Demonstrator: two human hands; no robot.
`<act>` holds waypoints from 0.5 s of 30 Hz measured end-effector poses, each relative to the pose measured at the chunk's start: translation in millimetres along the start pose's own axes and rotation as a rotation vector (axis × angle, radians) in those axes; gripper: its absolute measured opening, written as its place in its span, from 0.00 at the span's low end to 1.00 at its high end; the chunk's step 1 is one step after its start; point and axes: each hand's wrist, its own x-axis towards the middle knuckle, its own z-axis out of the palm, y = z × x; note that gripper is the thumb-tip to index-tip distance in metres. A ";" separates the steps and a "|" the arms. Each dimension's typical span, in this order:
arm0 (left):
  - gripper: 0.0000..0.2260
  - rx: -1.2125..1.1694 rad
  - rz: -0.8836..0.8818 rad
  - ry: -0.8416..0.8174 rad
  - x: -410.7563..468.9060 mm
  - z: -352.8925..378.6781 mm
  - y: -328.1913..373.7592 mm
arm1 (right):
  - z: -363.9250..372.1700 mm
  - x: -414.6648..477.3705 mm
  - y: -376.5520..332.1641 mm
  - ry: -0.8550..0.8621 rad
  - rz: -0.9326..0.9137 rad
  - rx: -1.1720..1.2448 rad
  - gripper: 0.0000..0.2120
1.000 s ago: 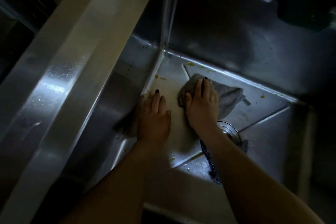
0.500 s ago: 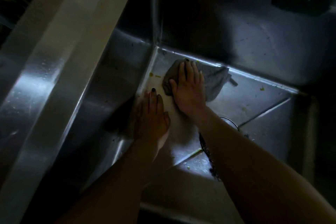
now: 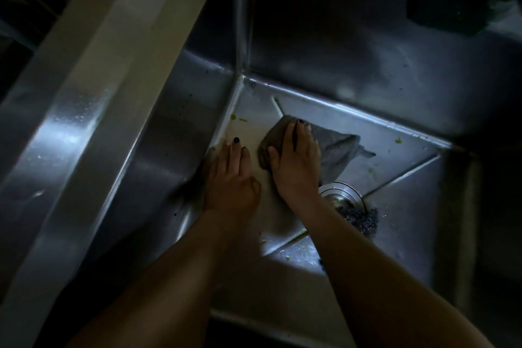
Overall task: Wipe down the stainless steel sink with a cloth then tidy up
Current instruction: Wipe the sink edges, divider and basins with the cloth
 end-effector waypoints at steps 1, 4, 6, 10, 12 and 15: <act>0.26 -0.007 0.000 0.009 0.1 -0.4 -0.1 | 2.4 0.8 -3.4 -0.006 -0.005 -0.003 0.31; 0.25 0.007 -0.005 0.030 0.0 3.7 -0.4 | 5.8 9.7 -13.4 0.008 -0.020 0.004 0.31; 0.25 0.012 -0.015 0.003 0.3 7.2 -0.4 | 5.8 21.3 -20.2 0.025 -0.042 0.013 0.30; 0.27 -0.009 -0.027 -0.059 5.3 3.4 -1.7 | 2.2 43.8 -20.9 0.039 -0.092 -0.014 0.29; 0.27 -0.015 -0.014 -0.049 5.2 -1.3 -2.7 | 0.1 48.8 -13.8 0.046 -0.117 -0.006 0.29; 0.26 -0.007 -0.002 -0.027 1.0 -5.2 -2.8 | -4.2 50.0 -0.3 0.075 -0.132 0.011 0.28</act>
